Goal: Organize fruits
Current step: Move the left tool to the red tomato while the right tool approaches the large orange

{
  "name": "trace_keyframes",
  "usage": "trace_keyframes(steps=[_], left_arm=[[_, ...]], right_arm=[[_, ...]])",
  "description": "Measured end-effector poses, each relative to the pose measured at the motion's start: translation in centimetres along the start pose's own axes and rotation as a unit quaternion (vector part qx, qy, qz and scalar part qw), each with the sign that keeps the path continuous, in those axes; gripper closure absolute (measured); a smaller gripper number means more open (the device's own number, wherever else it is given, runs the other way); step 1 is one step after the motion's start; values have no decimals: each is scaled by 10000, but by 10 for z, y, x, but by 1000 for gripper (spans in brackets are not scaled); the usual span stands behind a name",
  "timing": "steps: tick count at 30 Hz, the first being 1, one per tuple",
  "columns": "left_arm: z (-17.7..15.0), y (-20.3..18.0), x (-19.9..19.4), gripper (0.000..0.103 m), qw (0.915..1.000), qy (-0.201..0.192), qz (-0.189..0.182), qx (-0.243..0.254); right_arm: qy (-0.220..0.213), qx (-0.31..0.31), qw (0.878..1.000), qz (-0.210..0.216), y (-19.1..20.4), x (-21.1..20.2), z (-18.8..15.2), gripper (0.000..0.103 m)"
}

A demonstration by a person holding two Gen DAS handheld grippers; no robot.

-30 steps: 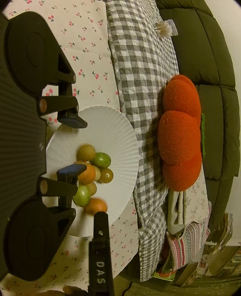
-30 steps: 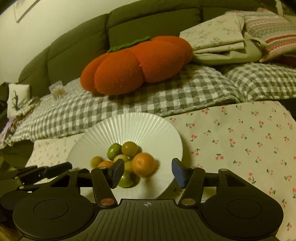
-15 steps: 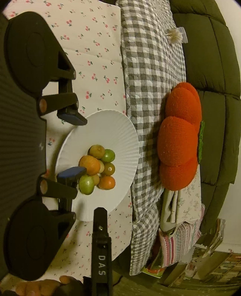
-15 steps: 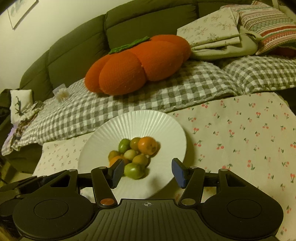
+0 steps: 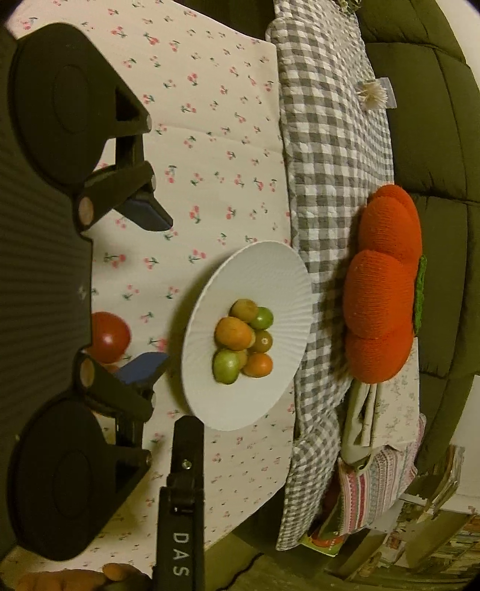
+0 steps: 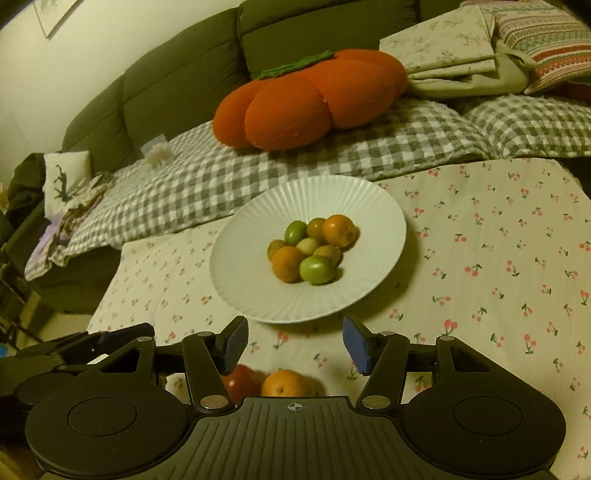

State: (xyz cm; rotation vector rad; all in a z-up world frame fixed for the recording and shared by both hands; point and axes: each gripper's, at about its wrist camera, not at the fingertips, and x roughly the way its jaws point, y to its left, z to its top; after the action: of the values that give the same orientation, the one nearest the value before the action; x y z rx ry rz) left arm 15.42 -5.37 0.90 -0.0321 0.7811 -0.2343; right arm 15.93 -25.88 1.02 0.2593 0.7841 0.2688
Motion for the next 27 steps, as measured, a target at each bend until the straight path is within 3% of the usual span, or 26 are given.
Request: trace_keyframes(steps=[7, 20, 27], left_arm=[[-10, -1, -7, 23, 9998, 135, -11, 134], [-28, 1, -4, 20, 9989, 354, -63, 315], [-37, -2, 4, 20, 9979, 394, -93, 504]], right_arm=[[137, 48, 9999, 54, 3, -7, -5, 43], [399, 190, 9990, 94, 5, -6, -11, 25], [475, 380, 9981, -2, -4, 0, -13, 25]])
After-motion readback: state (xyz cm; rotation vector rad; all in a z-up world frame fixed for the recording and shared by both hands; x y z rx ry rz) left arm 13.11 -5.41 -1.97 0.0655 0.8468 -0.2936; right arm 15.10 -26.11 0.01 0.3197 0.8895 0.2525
